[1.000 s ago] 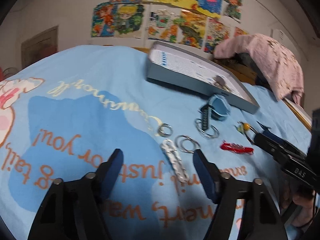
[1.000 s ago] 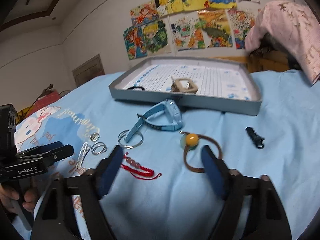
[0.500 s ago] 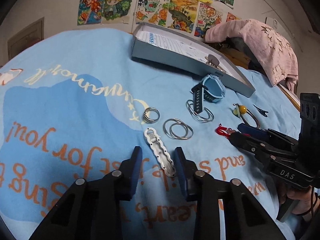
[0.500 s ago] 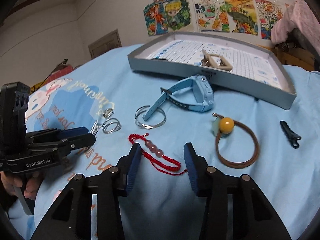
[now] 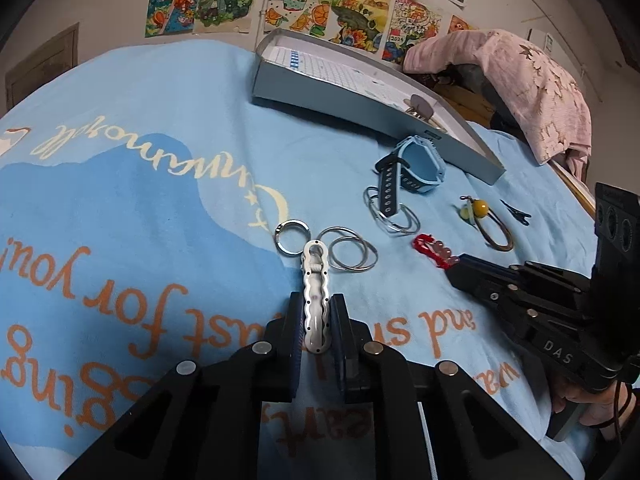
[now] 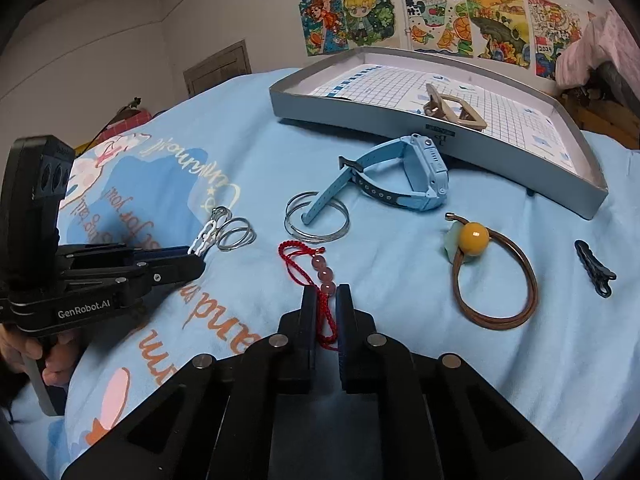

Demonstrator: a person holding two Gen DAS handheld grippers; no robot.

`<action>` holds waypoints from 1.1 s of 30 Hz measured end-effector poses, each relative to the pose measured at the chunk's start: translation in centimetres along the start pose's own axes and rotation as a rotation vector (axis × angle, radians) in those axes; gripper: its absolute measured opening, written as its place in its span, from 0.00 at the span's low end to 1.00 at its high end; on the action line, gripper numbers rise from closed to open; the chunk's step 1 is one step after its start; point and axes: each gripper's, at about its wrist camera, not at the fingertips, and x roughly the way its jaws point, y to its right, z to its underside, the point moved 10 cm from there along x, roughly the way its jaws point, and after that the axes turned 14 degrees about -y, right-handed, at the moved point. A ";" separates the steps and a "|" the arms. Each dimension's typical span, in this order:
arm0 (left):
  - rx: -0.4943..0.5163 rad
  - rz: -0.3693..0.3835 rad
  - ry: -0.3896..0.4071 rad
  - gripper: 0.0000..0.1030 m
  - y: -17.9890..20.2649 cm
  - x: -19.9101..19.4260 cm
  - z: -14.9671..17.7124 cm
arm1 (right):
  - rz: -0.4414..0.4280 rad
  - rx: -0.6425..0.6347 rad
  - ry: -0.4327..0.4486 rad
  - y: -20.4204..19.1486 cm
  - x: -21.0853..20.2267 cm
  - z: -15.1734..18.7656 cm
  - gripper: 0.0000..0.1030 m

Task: Organize jewelry
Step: 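Lift both items over the grey tray and open both tools to release them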

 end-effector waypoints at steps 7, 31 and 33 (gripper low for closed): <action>0.046 -0.018 0.053 0.12 1.3 -2.0 -0.8 | 0.011 0.000 0.085 -0.1 -2.1 -0.6 0.06; 0.032 0.013 0.199 0.12 6.0 0.9 -19.3 | 0.141 0.271 0.397 14.5 -4.5 -11.9 0.06; 0.022 0.008 0.178 0.12 6.0 2.4 -20.0 | 0.135 0.291 0.376 15.5 -3.0 -11.8 0.06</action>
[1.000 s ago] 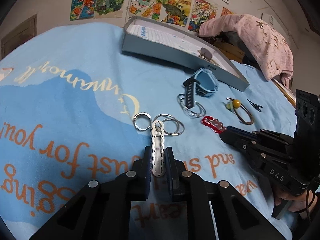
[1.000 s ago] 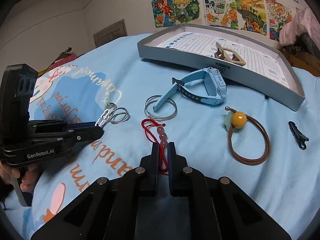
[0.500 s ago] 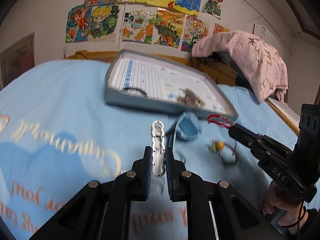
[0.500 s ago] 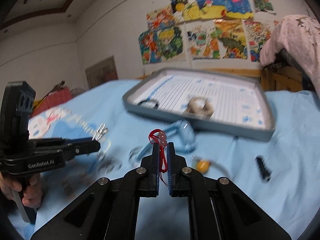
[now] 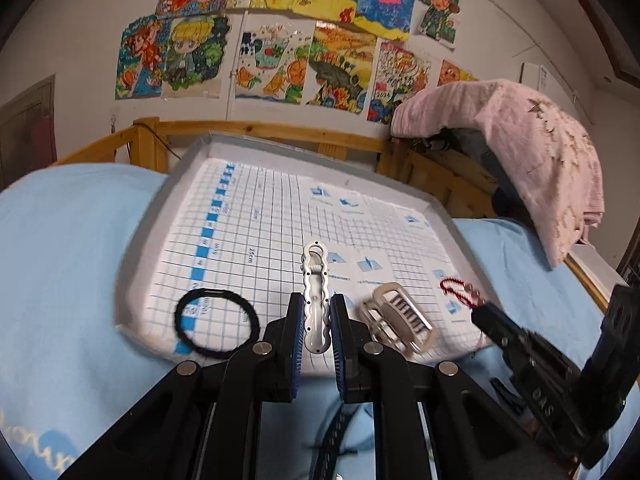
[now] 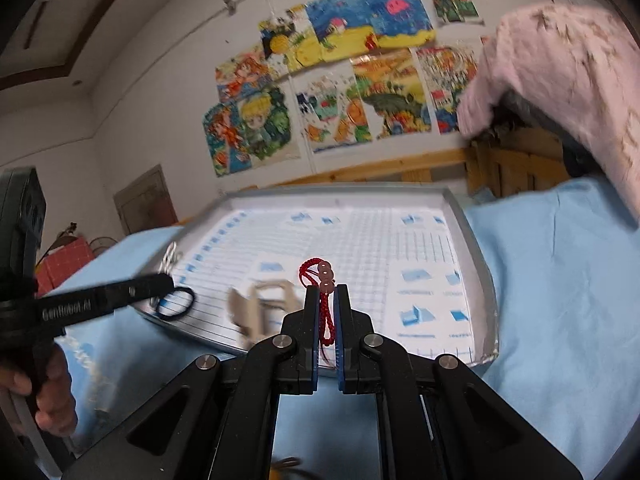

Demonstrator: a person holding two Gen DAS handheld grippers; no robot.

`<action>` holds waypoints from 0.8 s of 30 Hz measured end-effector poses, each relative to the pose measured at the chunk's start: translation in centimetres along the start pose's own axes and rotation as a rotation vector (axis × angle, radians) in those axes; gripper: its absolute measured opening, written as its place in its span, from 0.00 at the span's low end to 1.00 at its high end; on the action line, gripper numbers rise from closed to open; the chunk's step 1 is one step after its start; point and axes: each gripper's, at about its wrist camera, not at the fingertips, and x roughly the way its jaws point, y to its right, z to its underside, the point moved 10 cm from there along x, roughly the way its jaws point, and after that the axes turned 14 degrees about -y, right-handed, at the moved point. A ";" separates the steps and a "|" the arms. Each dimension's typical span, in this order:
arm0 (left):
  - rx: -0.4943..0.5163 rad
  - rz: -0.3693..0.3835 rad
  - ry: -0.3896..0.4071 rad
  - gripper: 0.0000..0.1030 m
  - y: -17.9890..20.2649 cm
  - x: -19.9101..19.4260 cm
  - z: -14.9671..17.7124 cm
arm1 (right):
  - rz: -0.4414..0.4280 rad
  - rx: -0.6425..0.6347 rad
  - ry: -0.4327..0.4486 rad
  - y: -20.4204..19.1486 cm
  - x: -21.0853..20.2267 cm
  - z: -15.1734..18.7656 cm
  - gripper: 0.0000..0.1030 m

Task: Organize jewelry
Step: 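Lift both items over the grey tray and open both tools to release them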

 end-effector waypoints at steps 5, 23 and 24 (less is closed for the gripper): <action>0.001 -0.030 -0.050 0.12 -0.1 2.6 0.6 | -0.013 0.036 -0.052 1.4 2.3 0.9 0.06; -0.065 -0.047 0.041 0.63 -0.7 -0.3 0.8 | 0.017 0.056 -0.034 2.0 1.2 0.8 0.31; -0.070 -0.044 0.059 0.64 -0.8 -0.9 0.8 | 0.025 0.050 -0.026 1.9 0.8 0.6 0.31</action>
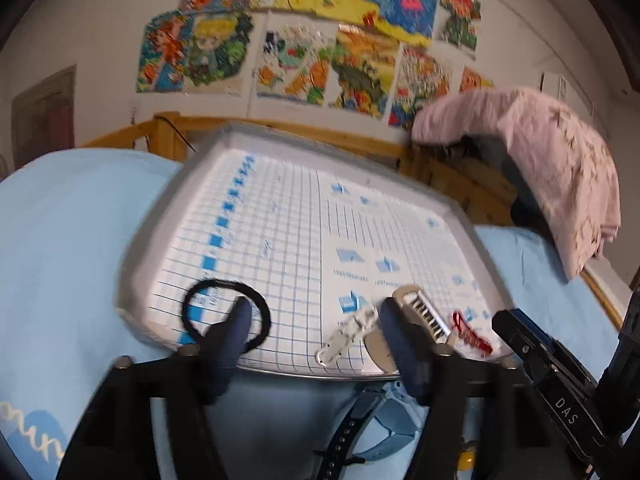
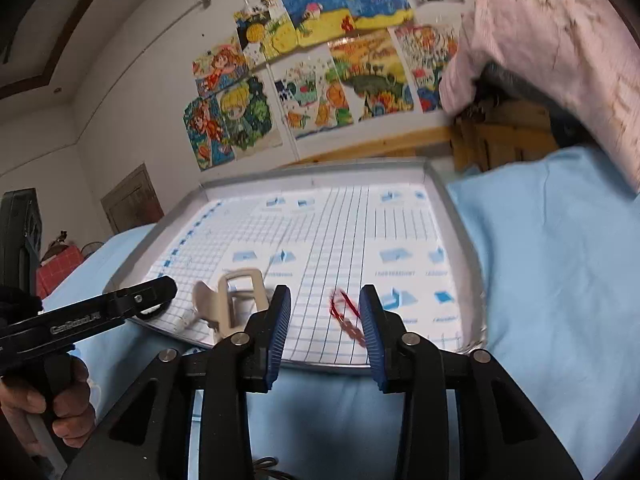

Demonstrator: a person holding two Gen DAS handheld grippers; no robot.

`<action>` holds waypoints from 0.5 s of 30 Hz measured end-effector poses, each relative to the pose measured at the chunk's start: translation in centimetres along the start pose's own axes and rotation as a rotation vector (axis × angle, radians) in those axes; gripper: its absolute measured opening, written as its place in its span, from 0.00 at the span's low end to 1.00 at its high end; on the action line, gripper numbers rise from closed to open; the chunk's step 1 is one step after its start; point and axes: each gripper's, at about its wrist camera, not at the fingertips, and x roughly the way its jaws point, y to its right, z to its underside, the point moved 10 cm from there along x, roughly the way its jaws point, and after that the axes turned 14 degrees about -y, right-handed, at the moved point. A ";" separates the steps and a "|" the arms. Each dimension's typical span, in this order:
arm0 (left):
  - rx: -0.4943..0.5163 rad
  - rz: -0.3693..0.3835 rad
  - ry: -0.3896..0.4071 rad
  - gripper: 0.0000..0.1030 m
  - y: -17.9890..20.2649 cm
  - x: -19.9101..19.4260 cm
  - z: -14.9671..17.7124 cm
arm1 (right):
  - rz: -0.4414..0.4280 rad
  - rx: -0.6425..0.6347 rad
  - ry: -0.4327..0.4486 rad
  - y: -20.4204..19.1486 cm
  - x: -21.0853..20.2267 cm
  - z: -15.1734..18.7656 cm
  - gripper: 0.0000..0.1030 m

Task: Organize jewelry
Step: 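Lift both items over the grey tray and open both tools to release them, then withdraw both open tools from the tray back over the bed cover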

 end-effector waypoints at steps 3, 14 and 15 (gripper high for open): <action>-0.023 0.003 0.029 0.69 -0.5 -2.1 -0.1 | 0.048 -0.017 0.033 -0.2 -1.8 -0.8 0.41; 0.013 -0.063 0.215 1.00 -1.2 -13.9 1.4 | 0.009 -0.023 0.213 -3.7 -13.4 -3.0 0.94; 0.011 -0.064 0.227 1.00 -1.3 -15.0 1.8 | 0.005 -0.026 0.226 -4.1 -14.4 -2.8 0.99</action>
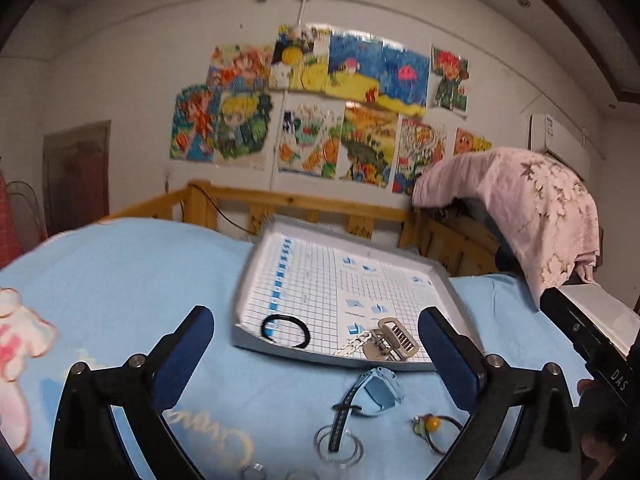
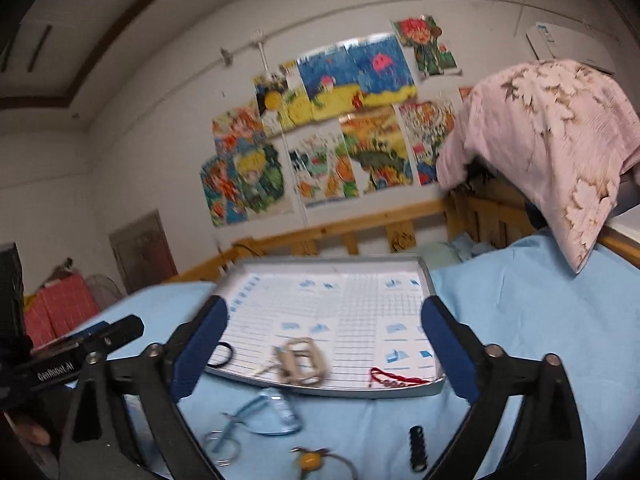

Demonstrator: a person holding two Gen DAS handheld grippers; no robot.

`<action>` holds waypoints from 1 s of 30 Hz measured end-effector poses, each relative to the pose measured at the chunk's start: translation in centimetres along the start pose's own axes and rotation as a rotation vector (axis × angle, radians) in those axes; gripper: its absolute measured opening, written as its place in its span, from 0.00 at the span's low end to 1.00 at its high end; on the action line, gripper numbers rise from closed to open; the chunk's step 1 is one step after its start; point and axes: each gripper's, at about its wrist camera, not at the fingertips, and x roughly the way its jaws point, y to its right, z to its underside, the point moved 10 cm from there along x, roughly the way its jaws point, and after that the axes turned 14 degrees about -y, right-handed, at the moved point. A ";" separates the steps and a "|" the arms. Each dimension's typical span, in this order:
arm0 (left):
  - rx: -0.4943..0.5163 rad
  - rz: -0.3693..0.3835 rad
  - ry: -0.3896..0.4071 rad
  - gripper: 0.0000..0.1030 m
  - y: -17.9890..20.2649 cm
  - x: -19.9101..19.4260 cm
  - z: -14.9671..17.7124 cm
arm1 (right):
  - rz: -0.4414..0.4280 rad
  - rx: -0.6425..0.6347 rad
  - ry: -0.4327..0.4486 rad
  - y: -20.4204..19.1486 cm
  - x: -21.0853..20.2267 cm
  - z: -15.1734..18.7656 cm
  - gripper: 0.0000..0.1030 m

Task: Organize jewelry
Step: 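Withdraw both open tools from the tray back over the bed cover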

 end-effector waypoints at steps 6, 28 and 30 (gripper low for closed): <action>-0.033 0.002 0.043 1.00 -1.3 -5.7 1.9 | 0.045 -0.077 0.043 -2.0 -5.8 0.8 0.99; 0.072 -0.046 0.037 1.00 -3.6 -14.5 14.3 | 0.199 -0.046 0.026 -2.0 -20.5 12.9 0.98; 0.059 -0.046 0.027 1.00 -4.0 -14.6 15.1 | 0.216 -0.049 0.024 -1.8 -20.8 13.4 0.98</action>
